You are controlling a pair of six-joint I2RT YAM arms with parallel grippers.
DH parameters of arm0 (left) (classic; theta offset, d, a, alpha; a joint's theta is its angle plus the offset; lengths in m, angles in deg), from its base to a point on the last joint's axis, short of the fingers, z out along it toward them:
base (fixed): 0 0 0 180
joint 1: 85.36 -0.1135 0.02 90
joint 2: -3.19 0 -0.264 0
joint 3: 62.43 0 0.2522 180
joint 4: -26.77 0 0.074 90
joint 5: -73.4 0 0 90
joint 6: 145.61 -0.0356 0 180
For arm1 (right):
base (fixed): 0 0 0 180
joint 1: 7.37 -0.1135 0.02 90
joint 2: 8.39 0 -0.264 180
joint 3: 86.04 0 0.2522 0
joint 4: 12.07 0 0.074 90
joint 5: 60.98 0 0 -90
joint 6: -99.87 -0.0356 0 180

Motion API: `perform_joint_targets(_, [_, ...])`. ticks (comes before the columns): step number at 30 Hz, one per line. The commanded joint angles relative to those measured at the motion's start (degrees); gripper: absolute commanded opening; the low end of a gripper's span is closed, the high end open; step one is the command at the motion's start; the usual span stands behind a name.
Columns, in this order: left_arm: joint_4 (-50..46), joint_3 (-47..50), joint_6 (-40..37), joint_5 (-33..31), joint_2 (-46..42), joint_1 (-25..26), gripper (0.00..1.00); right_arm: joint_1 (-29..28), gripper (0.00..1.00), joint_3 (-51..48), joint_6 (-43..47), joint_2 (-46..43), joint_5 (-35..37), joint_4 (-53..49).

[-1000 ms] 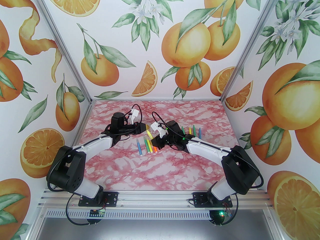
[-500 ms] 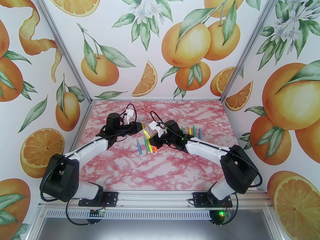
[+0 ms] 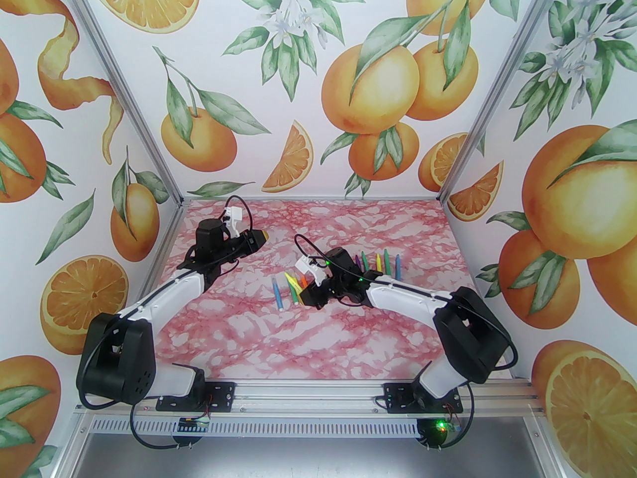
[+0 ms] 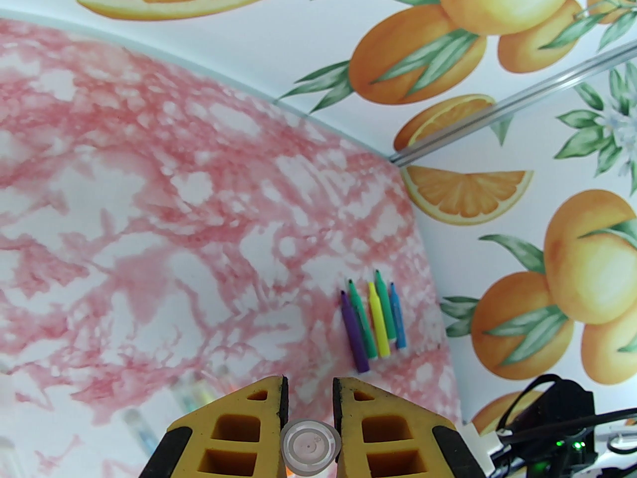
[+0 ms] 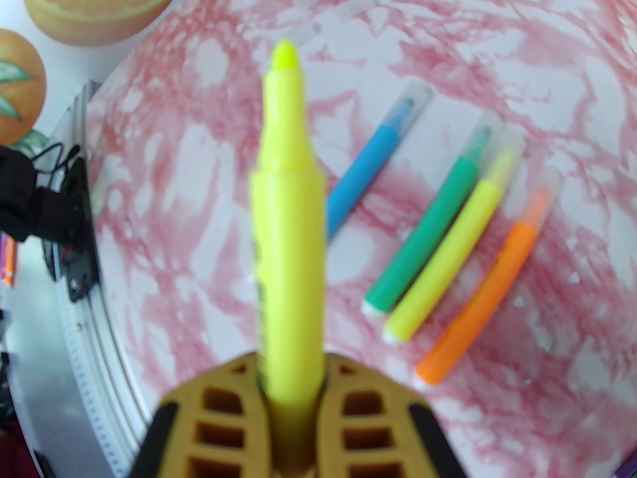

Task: Open the pen caps

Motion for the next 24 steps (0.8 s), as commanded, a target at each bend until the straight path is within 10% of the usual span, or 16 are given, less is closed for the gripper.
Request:
perform_joint_targets(1, [-10.0,-3.1,-8.5,-3.9,-2.5,0.0,0.00,-0.1,0.00,0.1,0.6,0.0,4.5,-1.1])
perform_joint_targets(24, [-36.6,-8.5,-25.8,-23.3,0.9,0.0,0.00,3.6,0.00,2.8,-7.1,2.1,30.0,-3.5])
